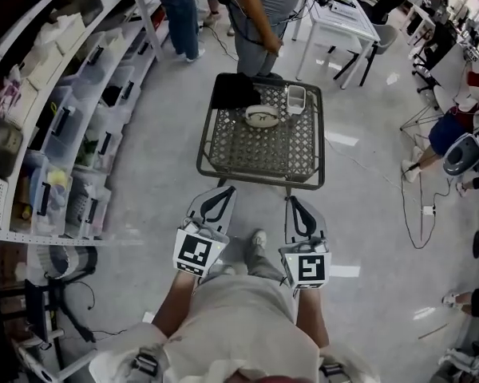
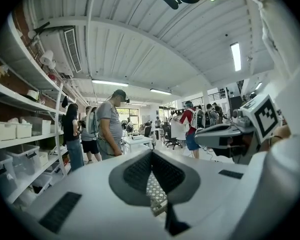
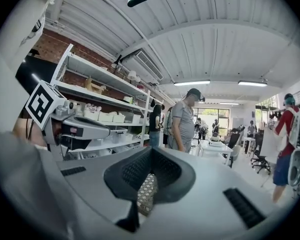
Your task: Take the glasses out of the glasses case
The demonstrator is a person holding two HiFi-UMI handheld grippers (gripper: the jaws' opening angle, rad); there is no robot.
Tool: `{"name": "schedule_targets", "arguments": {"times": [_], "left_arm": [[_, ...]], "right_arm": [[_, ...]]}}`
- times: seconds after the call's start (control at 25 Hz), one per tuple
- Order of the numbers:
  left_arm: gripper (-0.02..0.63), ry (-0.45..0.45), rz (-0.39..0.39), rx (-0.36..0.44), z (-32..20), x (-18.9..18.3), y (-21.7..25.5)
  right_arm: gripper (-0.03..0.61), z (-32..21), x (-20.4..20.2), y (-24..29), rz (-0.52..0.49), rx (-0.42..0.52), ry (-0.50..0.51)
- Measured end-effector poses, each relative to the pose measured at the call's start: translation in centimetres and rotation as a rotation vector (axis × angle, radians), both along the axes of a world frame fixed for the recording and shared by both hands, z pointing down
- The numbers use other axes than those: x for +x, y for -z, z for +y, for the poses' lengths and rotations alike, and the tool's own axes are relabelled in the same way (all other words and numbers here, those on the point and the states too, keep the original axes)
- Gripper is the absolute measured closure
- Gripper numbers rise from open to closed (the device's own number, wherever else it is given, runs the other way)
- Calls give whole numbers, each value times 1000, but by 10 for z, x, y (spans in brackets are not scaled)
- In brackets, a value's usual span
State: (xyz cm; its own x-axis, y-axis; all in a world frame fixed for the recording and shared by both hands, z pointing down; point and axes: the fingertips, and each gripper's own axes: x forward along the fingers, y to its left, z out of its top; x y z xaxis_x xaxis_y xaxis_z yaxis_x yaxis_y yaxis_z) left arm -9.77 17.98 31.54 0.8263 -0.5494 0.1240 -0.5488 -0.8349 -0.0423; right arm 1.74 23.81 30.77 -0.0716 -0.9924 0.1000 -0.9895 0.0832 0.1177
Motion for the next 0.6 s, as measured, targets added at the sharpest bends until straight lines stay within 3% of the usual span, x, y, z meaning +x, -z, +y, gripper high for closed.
{"name": "schedule_targets", "arguments": {"times": [0.36,0.6], "left_arm": [[603,62,-20,18,-56,64,14],[603,112,-40,22,-79,101,15]], "right_arm": [[572,-63,68,4,7,-19,62],[572,-97,110,2,-28,19,107]]}}
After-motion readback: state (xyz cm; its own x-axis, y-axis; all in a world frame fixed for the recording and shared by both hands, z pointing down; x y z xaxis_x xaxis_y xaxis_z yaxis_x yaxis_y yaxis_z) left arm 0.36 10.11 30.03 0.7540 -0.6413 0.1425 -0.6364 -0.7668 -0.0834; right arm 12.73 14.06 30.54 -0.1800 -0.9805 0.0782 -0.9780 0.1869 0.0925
